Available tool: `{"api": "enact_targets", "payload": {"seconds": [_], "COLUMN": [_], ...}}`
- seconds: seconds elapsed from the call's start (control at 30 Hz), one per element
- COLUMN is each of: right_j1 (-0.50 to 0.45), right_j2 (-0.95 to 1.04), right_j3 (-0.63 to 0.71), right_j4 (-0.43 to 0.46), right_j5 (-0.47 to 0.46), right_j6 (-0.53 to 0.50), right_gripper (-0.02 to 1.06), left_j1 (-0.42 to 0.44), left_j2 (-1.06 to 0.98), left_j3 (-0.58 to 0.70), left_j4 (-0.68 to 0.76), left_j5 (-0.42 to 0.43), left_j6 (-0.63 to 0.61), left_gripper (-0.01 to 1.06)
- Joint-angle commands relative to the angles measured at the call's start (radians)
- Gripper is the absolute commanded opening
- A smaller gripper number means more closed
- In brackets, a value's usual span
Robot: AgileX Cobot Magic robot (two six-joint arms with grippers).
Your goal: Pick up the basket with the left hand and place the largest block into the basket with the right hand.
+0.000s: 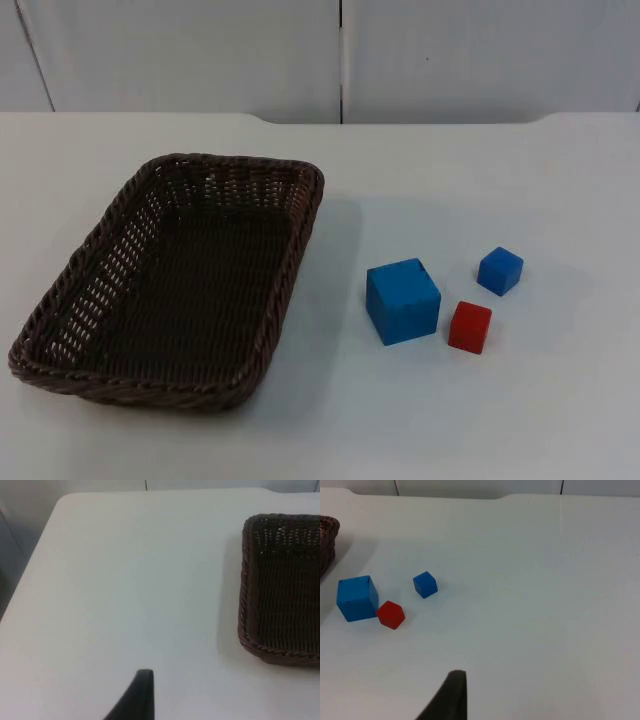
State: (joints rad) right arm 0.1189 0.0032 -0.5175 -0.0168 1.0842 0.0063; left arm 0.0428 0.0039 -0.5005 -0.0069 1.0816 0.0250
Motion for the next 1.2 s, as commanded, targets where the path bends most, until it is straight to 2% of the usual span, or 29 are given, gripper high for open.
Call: {"api": "enact_targets", "payload": {"seconds": [0.0, 0.37, 1.17], "right_j1": [-0.006, -0.006, -0.006], "right_j2": [-0.003, -0.003, -0.003], "right_j3": [0.003, 0.003, 0.003], "right_j4": [0.002, 0.002, 0.0], "right_j5": [-0.005, -0.005, -0.005], "right_j6": [0.0, 0.0, 0.0], "right_gripper": [1.05, 1.05, 1.05], "left_j1": [-0.002, -0.002, -0.002], "left_j2": [-0.004, 0.119, 0.373], "left_j3": [-0.003, -0.08, -0.094], "left_j4": [-0.022, -0.06, -0.109], "left_j5": [-0.012, -0.042, -0.109], "left_j6": [-0.002, -0.002, -0.002], "left_gripper": [1.05, 1.05, 1.05]}}
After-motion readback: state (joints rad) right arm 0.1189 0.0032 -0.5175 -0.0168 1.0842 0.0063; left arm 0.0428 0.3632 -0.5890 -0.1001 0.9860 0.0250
